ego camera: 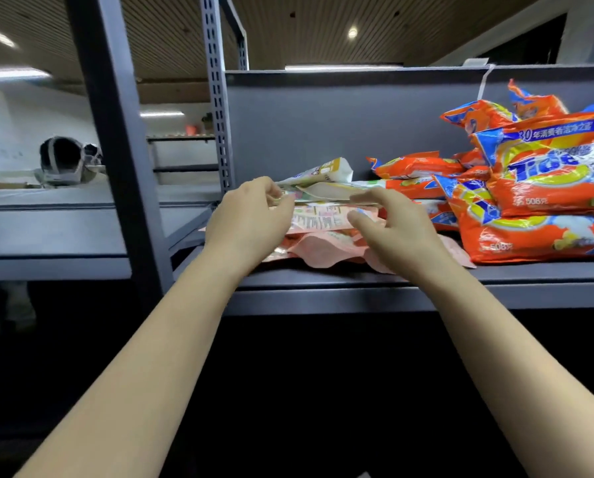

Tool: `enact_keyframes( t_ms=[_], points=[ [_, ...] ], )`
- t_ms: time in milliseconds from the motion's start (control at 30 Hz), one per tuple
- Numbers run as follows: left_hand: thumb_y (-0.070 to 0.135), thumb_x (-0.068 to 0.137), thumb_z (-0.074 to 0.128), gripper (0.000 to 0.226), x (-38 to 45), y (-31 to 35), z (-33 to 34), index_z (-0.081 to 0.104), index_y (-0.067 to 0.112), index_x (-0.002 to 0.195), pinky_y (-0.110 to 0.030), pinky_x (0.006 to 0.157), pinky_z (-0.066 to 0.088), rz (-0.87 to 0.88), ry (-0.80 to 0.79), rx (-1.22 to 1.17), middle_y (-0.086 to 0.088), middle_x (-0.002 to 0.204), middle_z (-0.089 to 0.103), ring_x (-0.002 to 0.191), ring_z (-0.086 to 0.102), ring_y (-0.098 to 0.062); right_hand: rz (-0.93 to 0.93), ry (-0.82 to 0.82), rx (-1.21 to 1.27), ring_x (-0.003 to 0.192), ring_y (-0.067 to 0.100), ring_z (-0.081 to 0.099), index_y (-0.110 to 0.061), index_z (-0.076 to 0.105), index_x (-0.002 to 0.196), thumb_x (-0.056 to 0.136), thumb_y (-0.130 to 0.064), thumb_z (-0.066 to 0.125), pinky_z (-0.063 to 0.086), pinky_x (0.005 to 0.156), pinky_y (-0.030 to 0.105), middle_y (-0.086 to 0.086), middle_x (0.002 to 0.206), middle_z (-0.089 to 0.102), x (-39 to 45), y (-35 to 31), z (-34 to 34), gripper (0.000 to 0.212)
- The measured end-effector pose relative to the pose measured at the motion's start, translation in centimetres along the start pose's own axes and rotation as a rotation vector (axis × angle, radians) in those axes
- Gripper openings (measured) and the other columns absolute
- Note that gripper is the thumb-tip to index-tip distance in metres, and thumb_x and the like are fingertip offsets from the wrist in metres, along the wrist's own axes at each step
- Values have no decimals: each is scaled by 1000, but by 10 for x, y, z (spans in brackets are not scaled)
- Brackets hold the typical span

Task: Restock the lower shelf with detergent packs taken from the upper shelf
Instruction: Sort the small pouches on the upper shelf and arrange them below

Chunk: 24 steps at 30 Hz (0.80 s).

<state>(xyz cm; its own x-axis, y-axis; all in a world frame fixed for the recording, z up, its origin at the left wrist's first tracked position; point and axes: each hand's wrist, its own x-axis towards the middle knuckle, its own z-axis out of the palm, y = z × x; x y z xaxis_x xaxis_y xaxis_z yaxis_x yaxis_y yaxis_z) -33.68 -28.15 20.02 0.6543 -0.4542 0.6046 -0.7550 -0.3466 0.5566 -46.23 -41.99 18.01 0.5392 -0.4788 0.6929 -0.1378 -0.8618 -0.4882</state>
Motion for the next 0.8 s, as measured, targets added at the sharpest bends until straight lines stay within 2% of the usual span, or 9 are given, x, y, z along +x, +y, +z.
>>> enact_keyframes(
  t_ms=[167,267,367,467,600,700,800],
  points=[
    [39,89,56,14,-54,-29,-45,66,30,94,-37,88,51,92,33,-103,17,95,67,97,62,-11,5,16,78,110,4,49,-19,64,117,92,-22,59,32,86,13,-8,117,61,-57,-31,6,26],
    [41,87,57,13,-86,-61,-75,65,33,94,-31,81,51,129,22,-105,23,93,67,94,62,-3,17,22,102,106,-2,48,-26,62,110,91,-21,60,32,85,4,-17,109,59,-90,-51,18,20],
    [39,89,57,13,-115,-102,-100,66,33,96,-37,84,52,80,6,-75,20,93,67,95,63,-6,20,15,109,108,-4,48,-28,62,111,90,-23,60,28,87,-3,-18,109,59,-124,-74,39,22],
    [39,88,54,17,-142,-142,-124,65,35,100,-34,82,51,18,-13,-22,24,93,66,94,61,-3,27,-18,117,108,-5,51,-27,63,114,89,-23,61,29,90,-2,-20,111,60,-151,-95,64,25],
    [43,89,51,20,-176,-191,-154,62,38,105,-15,64,38,-54,-23,88,32,88,59,69,53,3,82,-101,125,113,-10,47,-33,59,119,89,-29,60,29,90,-3,-27,114,56,-183,-122,96,31],
    [45,91,48,22,-198,-224,-177,60,39,108,-19,63,38,-123,-80,163,30,89,58,65,51,0,110,-170,103,114,-16,41,-37,54,124,88,-36,57,30,89,0,-31,117,51,-203,-140,121,36],
    [49,92,44,24,-219,-256,-200,56,41,111,-24,73,38,-189,-172,248,27,96,58,80,55,-2,129,-227,96,117,-14,38,-41,51,126,88,-40,55,32,90,10,-33,120,48,-221,-157,146,38]
  ],
)
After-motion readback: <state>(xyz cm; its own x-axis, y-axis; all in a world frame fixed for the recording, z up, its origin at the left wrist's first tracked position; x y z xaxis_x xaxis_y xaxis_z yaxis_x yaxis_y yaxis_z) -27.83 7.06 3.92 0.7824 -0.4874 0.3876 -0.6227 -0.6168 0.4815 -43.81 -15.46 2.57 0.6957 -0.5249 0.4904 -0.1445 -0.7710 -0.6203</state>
